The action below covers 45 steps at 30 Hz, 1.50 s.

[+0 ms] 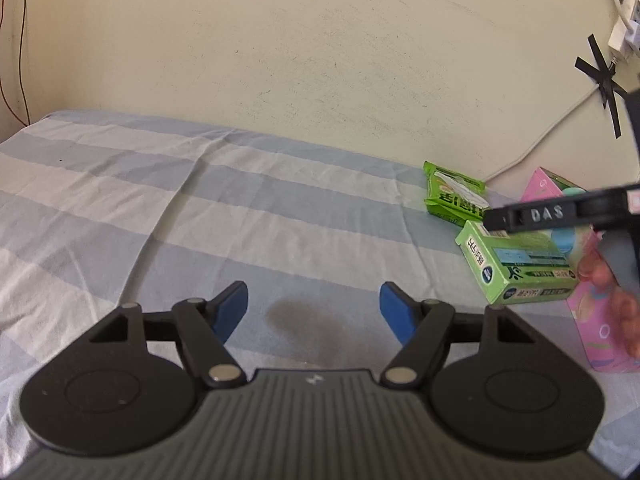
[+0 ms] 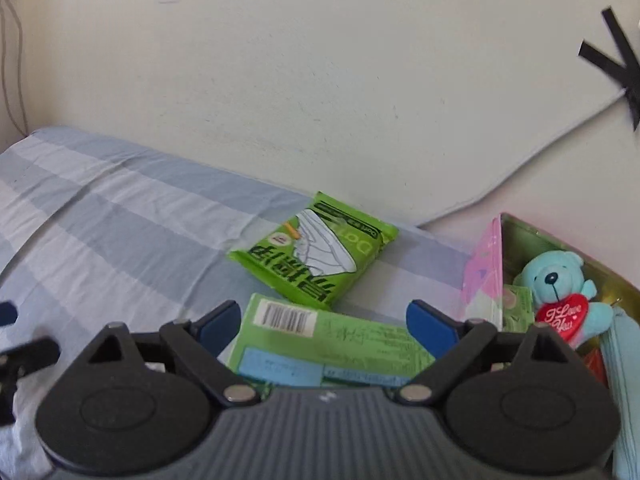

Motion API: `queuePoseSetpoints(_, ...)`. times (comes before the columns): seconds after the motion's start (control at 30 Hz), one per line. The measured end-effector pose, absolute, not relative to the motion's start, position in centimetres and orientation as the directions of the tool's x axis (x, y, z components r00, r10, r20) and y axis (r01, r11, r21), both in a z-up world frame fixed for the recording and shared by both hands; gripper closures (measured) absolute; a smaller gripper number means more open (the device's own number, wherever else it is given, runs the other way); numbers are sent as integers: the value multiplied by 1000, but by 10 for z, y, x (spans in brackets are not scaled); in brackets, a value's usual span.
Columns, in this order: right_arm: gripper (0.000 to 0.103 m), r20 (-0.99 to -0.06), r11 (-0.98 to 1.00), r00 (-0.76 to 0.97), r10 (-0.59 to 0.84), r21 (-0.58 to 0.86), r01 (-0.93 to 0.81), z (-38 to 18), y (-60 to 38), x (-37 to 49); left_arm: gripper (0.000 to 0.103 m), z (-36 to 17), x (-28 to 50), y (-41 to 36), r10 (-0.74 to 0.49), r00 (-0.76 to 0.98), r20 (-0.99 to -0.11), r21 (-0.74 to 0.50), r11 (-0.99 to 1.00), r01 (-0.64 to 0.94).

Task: Organize objects
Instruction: 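Grasp the green boxed product with the right gripper and lift it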

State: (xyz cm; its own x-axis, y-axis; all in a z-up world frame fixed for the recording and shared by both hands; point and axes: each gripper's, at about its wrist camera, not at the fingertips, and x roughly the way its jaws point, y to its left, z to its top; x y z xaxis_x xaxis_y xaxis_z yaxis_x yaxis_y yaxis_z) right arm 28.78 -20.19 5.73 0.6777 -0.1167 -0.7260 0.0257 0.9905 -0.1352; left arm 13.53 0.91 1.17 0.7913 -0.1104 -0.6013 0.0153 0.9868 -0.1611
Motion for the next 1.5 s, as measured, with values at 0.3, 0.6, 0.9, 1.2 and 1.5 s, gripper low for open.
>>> queuePoseSetpoints(0.3,6,-845,996,533,-42,8,91,43,-220,324,27,12,135,12,-158,779,-607,-205,978,39)
queuePoseSetpoints(0.6,0,-862,993,492,120,110,-49,51,-188,259,26,16,131,18,-160,791,-591,-239,971,18)
queuePoseSetpoints(0.9,7,-815,985,559,152,170,-20,75,-203,249,26,14,134,22,-146,788,-598,-258,966,-17)
queuePoseSetpoints(1.2,0,-861,989,496,-111,-48,137,44,-234,324,26,14,136,23,-150,785,-602,-256,967,-12)
queuePoseSetpoints(1.5,0,-947,999,320,6,18,34,27,-217,339,24,20,130,25,-187,797,-574,-301,954,7)
